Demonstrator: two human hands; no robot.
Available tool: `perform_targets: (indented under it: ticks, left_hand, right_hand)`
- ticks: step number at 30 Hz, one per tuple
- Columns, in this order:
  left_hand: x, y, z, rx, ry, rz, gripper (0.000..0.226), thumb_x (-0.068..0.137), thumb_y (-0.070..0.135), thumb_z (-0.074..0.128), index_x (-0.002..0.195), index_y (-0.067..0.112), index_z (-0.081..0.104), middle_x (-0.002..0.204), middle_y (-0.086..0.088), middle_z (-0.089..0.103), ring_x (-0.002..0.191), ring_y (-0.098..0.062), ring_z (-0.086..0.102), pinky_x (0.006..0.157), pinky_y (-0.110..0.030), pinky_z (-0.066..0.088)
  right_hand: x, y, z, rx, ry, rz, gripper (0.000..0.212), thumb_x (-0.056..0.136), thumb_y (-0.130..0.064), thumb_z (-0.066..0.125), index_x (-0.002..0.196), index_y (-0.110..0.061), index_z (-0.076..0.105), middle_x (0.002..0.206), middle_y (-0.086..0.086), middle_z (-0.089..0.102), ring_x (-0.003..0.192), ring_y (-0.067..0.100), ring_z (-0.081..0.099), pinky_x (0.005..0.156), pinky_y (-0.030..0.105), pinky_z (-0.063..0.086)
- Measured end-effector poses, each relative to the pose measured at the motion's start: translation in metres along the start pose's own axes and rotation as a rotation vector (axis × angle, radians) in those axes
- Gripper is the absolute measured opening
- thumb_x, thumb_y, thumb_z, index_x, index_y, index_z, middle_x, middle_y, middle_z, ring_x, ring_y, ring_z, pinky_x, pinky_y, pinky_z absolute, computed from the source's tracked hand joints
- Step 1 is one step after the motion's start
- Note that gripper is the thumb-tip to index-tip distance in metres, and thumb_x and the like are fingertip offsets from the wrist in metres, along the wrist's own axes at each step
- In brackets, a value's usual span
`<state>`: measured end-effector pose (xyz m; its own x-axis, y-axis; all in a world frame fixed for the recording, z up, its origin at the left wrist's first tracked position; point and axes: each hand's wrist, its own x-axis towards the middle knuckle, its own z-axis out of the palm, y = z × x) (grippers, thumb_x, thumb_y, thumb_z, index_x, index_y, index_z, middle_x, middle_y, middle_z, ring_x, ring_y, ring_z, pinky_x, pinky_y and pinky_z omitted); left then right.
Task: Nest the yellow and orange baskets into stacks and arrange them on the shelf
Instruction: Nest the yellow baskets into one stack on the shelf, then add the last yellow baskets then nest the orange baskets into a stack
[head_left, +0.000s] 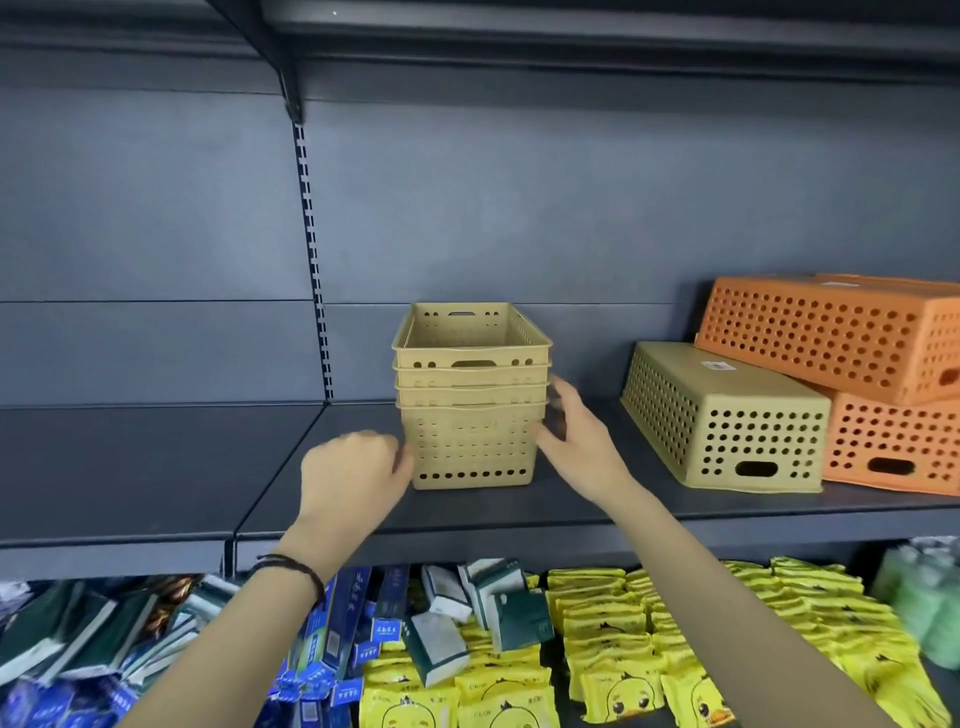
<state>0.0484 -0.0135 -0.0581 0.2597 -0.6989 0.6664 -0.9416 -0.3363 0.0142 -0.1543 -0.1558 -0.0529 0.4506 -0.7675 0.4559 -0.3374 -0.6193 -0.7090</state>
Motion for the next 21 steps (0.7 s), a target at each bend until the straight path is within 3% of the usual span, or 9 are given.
perform_targets:
  ticks: [2, 5, 7, 9, 11, 16, 21]
  left_hand:
    - [-0.009, 0.007, -0.002, 0.061, 0.008, 0.145, 0.041, 0.070, 0.024, 0.075, 0.041, 0.017, 0.046, 0.041, 0.005, 0.041, 0.034, -0.017, 0.037, 0.038, -0.013, 0.017]
    - [-0.011, 0.029, -0.002, 0.073, -0.005, 0.298, 0.035, 0.063, 0.020, 0.077, 0.043, 0.017, 0.049, 0.044, 0.004, 0.045, 0.041, -0.018, 0.044, 0.041, -0.016, 0.019]
    - [-0.009, 0.051, 0.000, 0.097, 0.022, 0.416, 0.019, 0.066, 0.022, 0.069, 0.051, 0.017, 0.057, 0.058, 0.002, 0.058, 0.060, -0.021, 0.060, 0.048, -0.021, 0.035]
    - [-0.005, 0.077, 0.002, 0.083, 0.005, 0.483, 0.023, 0.073, 0.029, 0.051, 0.069, 0.016, 0.070, 0.083, -0.003, 0.070, 0.090, -0.025, 0.066, 0.071, -0.032, 0.052]
    - [0.001, 0.104, 0.002, 0.059, -0.007, 0.497, 0.034, 0.072, 0.033, 0.046, 0.085, 0.019, 0.074, 0.098, -0.005, 0.072, 0.101, -0.027, 0.065, 0.087, -0.038, 0.052]
    - [0.023, 0.180, 0.011, -0.003, -0.016, 0.436, 0.040, 0.068, 0.035, 0.072, 0.106, 0.020, 0.073, 0.114, -0.009, 0.071, 0.110, -0.030, 0.065, 0.091, -0.043, 0.052]
    - [0.041, 0.265, 0.019, -0.169, 0.011, 0.350, 0.051, 0.081, 0.044, 0.061, 0.127, 0.023, 0.061, 0.133, -0.006, 0.061, 0.124, -0.027, 0.055, 0.095, -0.042, 0.046]
  right_hand:
    - [-0.008, 0.008, -0.005, -0.274, 0.018, 0.029, 0.053, 0.095, -0.032, 0.054, 0.144, -0.026, 0.034, 0.142, 0.003, 0.050, 0.127, 0.023, 0.049, 0.097, 0.040, 0.045]
    - [-0.018, 0.017, -0.017, -0.600, -0.011, -0.043, 0.047, 0.093, -0.033, 0.052, 0.138, -0.024, 0.046, 0.143, 0.003, 0.048, 0.132, 0.026, 0.040, 0.103, 0.040, 0.036]
    - [-0.024, 0.025, -0.032, -0.680, -0.032, -0.096, 0.046, 0.093, -0.034, 0.053, 0.137, -0.024, 0.048, 0.149, 0.003, 0.040, 0.142, 0.026, 0.026, 0.110, 0.040, 0.027]
    - [-0.028, 0.035, -0.053, -0.735, -0.033, -0.141, 0.046, 0.093, -0.034, 0.053, 0.137, -0.023, 0.049, 0.154, 0.004, 0.032, 0.147, 0.027, 0.015, 0.114, 0.041, 0.020]
    - [-0.032, 0.046, -0.079, -0.765, -0.012, -0.192, 0.045, 0.092, -0.033, 0.055, 0.135, -0.023, 0.051, 0.154, 0.005, 0.031, 0.147, 0.028, 0.014, 0.115, 0.043, 0.018]
    - [-0.041, 0.077, -0.154, -0.762, 0.048, -0.207, 0.044, 0.087, -0.027, 0.061, 0.130, -0.020, 0.056, 0.145, 0.007, 0.041, 0.142, 0.029, 0.023, 0.112, 0.042, 0.021]
    - [-0.041, 0.123, -0.223, -0.783, 0.106, -0.233, 0.045, 0.082, -0.025, 0.066, 0.126, -0.018, 0.059, 0.139, 0.006, 0.047, 0.140, 0.028, 0.028, 0.111, 0.044, 0.026]
